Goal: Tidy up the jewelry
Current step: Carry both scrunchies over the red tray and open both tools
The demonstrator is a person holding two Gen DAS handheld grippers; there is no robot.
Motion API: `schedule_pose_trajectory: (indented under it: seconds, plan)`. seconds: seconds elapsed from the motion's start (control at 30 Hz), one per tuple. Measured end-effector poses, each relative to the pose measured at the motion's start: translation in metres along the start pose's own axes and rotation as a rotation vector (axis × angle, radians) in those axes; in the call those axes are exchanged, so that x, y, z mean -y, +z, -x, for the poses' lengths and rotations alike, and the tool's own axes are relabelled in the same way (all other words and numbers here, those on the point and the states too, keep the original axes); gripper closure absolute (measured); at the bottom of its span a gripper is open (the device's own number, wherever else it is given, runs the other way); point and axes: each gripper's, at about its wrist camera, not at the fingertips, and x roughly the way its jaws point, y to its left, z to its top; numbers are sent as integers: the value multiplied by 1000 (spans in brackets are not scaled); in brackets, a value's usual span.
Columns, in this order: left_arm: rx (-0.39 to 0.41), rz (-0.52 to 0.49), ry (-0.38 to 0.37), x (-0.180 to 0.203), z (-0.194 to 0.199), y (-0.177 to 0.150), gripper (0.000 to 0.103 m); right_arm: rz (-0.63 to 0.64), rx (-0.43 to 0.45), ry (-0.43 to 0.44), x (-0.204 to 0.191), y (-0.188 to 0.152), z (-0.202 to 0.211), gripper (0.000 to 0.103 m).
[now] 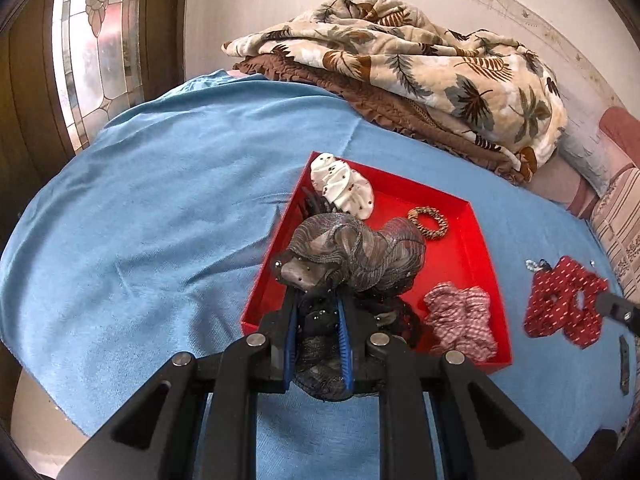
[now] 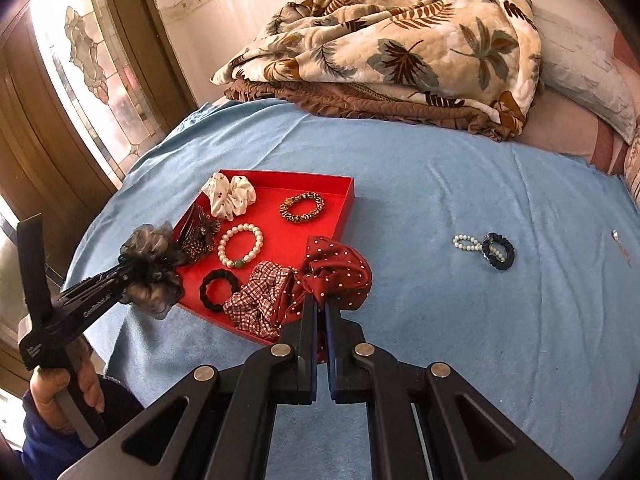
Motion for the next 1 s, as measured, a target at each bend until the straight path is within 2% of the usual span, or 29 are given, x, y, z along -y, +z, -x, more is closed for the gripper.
schedule_pose_trajectory:
  seconds: [0.23,0.53,0.7,1.0]
  plan:
    - [-5,73,-8,-25,-11,-3,86,-11,-4,19,-10,0,-3,98]
    - [-20,173,-93,-45,-13,-2,86,-52,10,63,-23,7,-11,98]
    - [-16,169,-149,-41,-12,-2,86,-48,9,80,-27,12,-18,98]
    - [-39,126,-119,-22,-30,10,86,-18,-2,64,-36,22,-41,98]
